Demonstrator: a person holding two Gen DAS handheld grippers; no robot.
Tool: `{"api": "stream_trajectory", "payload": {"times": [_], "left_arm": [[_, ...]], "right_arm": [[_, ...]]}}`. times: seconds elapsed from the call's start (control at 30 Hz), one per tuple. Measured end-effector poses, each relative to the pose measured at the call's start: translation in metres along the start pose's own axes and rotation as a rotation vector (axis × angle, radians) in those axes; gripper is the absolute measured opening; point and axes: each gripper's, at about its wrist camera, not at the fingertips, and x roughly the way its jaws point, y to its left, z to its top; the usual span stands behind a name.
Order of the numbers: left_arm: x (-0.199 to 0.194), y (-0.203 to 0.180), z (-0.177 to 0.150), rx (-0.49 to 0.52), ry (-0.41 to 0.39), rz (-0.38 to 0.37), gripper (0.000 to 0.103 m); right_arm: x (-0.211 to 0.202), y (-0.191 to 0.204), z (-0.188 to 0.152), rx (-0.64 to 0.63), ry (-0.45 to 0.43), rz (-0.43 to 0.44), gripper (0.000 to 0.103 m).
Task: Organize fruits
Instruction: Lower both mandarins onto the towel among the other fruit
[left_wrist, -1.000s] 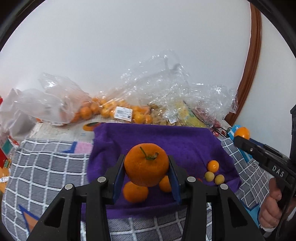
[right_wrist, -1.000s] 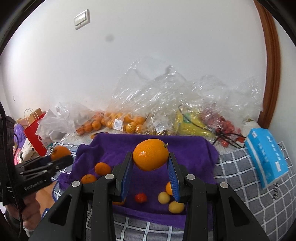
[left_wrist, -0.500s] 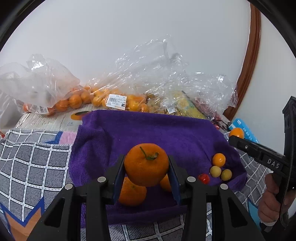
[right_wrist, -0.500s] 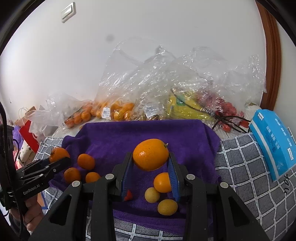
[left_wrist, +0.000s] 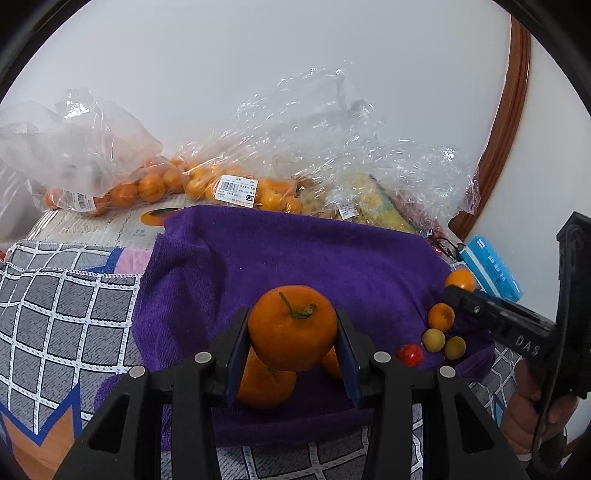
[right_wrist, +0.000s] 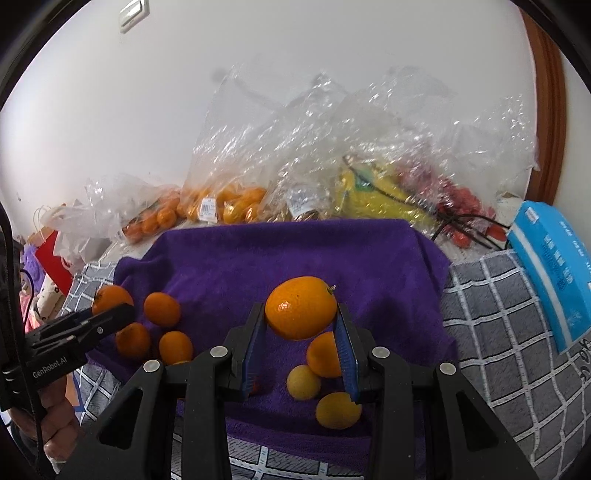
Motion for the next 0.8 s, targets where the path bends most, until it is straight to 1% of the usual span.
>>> {"api": "stream_trajectory", "payload": {"times": [0.3,0.63,0.8], "left_arm": [[0.004,0.004,-0.001,-0.019,0.019,0.002,0.041],[0.008,0.005,-0.002,-0.026,0.042,-0.001,0.041],[0.009,0.008,-0.001,-0.039,0.047,-0.016,0.041]], "right_arm": [[0.010,0.015,-0.011,-0.049,0.041,0.020,0.037],[0.020,0.019,-0.015,-0.061,0.077,0.025,0.037],[0.024,0.021,-0.017,-0.070,0.096,0.022,0.037]]}}
